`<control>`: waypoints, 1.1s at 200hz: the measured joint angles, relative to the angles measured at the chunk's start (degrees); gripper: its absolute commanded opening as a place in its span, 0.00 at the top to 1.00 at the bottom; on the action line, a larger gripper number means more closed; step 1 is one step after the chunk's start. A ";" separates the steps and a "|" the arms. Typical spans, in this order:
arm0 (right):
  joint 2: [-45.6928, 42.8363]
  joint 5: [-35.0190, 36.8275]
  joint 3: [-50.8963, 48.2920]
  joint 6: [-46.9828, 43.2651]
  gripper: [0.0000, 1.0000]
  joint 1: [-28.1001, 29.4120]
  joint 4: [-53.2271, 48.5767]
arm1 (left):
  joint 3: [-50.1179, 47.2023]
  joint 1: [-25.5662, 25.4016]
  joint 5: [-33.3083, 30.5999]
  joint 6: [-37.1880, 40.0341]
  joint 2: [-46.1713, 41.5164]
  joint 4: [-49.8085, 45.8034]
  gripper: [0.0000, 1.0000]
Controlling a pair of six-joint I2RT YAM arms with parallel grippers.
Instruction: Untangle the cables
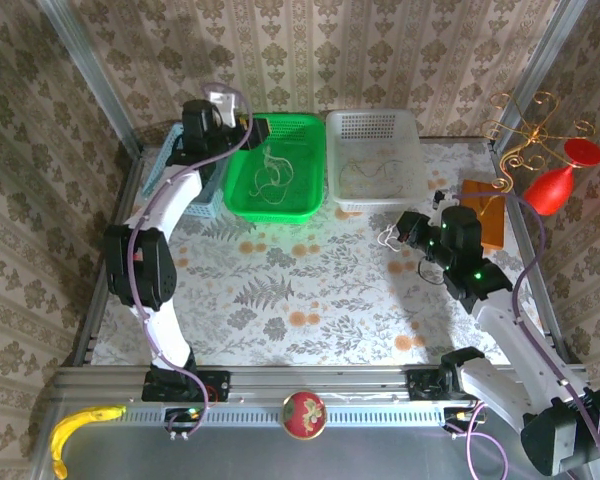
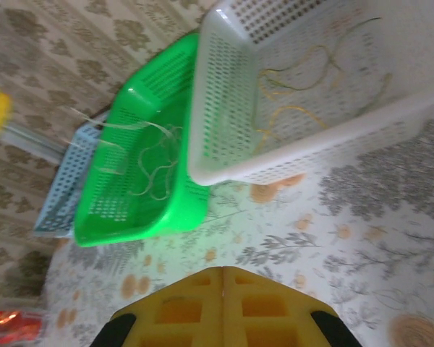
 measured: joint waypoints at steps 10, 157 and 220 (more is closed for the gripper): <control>0.90 -1.18 0.94 0.17 1.00 0.22 0.85 | -3.17 0.00 -0.11 0.35 -0.59 0.02 0.10; 13.75 -5.81 7.45 12.39 1.00 8.44 18.10 | -39.08 -17.33 11.54 -16.65 -25.66 26.80 0.24; 15.54 -5.16 8.44 13.22 1.00 11.34 20.37 | -39.71 -20.22 11.63 -20.22 -25.24 34.05 0.34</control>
